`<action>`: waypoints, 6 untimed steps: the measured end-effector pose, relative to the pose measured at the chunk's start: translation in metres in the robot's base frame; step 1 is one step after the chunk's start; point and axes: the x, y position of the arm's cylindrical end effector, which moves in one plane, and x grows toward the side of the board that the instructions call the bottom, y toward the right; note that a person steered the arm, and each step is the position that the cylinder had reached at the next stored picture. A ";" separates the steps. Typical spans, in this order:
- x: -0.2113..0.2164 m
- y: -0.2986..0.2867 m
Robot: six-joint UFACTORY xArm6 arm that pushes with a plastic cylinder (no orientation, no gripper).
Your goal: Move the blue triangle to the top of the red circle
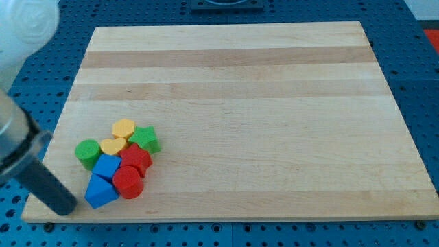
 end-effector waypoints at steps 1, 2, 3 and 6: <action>0.000 0.043; -0.008 0.073; -0.023 0.096; -0.079 0.146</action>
